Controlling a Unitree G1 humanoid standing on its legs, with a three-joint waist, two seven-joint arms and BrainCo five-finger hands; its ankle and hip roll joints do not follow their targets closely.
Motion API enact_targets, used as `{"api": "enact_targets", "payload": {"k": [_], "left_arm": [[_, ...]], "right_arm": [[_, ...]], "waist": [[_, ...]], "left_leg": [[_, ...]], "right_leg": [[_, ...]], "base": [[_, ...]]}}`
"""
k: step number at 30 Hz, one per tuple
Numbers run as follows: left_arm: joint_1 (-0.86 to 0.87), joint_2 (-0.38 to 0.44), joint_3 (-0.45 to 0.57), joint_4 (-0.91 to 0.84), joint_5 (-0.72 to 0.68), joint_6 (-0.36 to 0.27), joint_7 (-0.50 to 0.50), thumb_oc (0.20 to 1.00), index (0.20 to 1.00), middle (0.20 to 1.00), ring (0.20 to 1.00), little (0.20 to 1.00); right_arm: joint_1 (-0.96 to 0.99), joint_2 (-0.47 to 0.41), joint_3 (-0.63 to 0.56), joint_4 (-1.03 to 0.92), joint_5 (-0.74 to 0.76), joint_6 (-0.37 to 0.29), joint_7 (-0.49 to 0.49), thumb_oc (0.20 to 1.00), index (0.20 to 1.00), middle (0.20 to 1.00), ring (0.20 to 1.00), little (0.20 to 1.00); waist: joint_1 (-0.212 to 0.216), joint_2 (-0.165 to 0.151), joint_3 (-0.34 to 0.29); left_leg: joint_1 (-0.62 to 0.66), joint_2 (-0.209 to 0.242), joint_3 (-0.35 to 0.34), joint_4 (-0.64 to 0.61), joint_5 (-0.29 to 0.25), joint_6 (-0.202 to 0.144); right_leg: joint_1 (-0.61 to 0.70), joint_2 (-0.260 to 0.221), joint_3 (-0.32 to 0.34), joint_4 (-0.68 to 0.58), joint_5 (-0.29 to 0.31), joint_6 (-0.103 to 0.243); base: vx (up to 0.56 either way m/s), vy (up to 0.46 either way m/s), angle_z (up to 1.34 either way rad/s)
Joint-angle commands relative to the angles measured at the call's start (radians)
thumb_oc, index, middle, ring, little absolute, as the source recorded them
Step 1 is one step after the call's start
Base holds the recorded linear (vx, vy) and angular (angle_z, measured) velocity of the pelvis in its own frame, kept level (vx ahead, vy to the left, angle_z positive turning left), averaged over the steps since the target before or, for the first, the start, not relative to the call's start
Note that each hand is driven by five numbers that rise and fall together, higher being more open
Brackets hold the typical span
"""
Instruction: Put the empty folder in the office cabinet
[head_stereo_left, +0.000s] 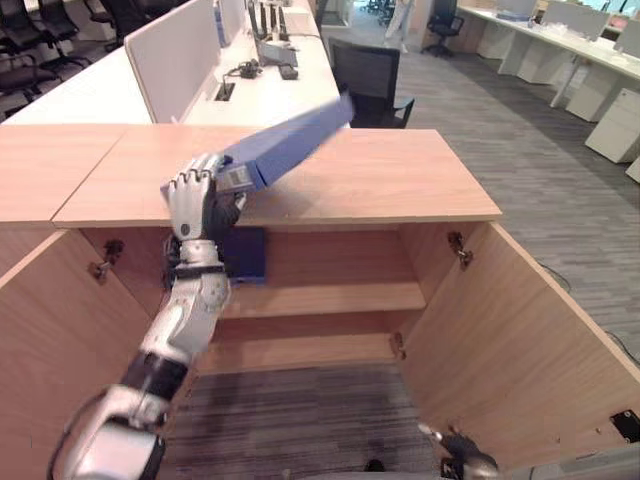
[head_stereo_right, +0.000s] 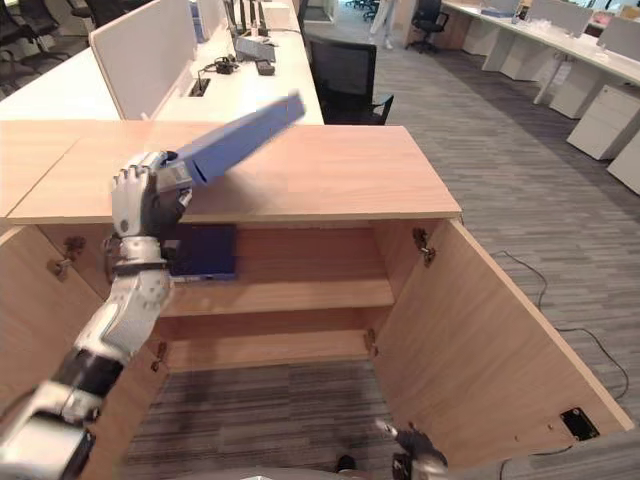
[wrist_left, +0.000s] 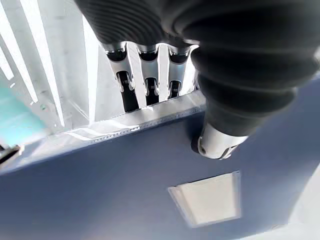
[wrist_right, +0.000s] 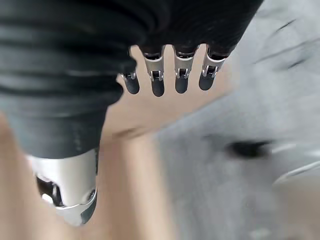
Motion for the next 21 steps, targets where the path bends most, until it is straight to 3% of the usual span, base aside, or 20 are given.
{"api": "enact_targets", "payload": {"k": [1, 2, 3, 5, 6, 10, 21], "left_arm": [[0.004, -0.036, 0.075, 0.021, -0.272, -0.078, -0.075, 0.2, 0.2, 0.2, 0.2, 0.2], [0.066, -0.055, 0.118, -0.055, -0.477, -0.161, -0.159, 0.2, 0.2, 0.2, 0.2, 0.2], [0.069, -0.055, 0.12, -0.058, -0.48, -0.16, -0.162, 0.2, 0.2, 0.2, 0.2, 0.2], [0.15, -0.078, 0.181, -0.122, -0.794, -0.231, -0.314, 0.2, 0.2, 0.2, 0.2, 0.2], [0.152, -0.078, 0.183, -0.123, -0.799, -0.231, -0.318, 0.2, 0.2, 0.2, 0.2, 0.2], [0.215, -0.132, 0.213, -0.161, -1.053, -0.246, -0.432, 0.2, 0.2, 0.2, 0.2, 0.2], [0.265, -0.206, 0.219, -0.151, -1.304, -0.252, -0.549, 0.2, 0.2, 0.2, 0.2, 0.2]], "right_arm": [[-0.071, -0.024, 0.02, -0.088, 0.053, -0.035, 0.04, 1.0, 1.0, 1.0, 1.0, 1.0], [-0.052, -0.059, 0.005, -0.202, 0.082, -0.039, 0.082, 1.0, 1.0, 1.0, 1.0, 1.0], [-0.051, -0.06, 0.006, -0.204, 0.082, -0.038, 0.082, 1.0, 1.0, 1.0, 1.0, 1.0], [-0.03, -0.107, -0.024, -0.36, 0.14, -0.046, 0.152, 1.0, 1.0, 1.0, 1.0, 1.0], [-0.028, -0.108, -0.024, -0.363, 0.141, -0.044, 0.152, 1.0, 1.0, 1.0, 1.0, 1.0], [-0.006, -0.135, -0.063, -0.558, 0.221, -0.05, 0.225, 1.0, 1.0, 1.0, 1.0, 1.0], [0.01, -0.104, -0.113, -0.909, 0.512, -0.105, 0.384, 1.0, 1.0, 1.0, 1.0, 1.0]], "waist": [[0.017, -0.017, 0.045], [0.026, -0.012, 0.049], [0.025, -0.013, 0.047], [0.038, -0.007, 0.05], [0.037, -0.007, 0.049], [0.053, -0.004, 0.05], [0.072, 0.0, 0.049]], "left_leg": [[0.02, 0.001, -0.074, 0.012, -0.103, -0.005], [0.017, 0.001, -0.082, 0.012, -0.102, -0.005], [0.014, 0.0, -0.082, 0.012, -0.099, -0.005], [0.004, -0.001, -0.094, 0.012, -0.093, -0.005], [0.004, -0.001, -0.094, 0.012, -0.093, -0.005], [-0.005, -0.004, -0.11, 0.012, -0.089, -0.004], [-0.018, -0.012, -0.128, 0.012, -0.086, -0.003]], "right_leg": [[0.049, -0.092, -0.084, 0.028, 0.041, 0.088], [0.053, -0.092, -0.093, 0.028, 0.037, 0.088], [0.051, -0.092, -0.093, 0.027, 0.039, 0.087], [0.053, -0.094, -0.105, 0.023, 0.037, 0.086], [0.054, -0.094, -0.106, 0.023, 0.037, 0.086], [0.064, -0.098, -0.13, 0.015, 0.033, 0.086], [0.076, -0.1, -0.149, 0.014, 0.016, 0.085]], "base": [[0.0, -0.047, 0.09], [-0.01, -0.028, 0.05], [-0.01, -0.039, 0.1], [-0.02, -0.038, 0.15], [-0.01, -0.033, 0.12], [-0.01, -0.027, 0.15], [-0.01, -0.013, 0.08]]}}
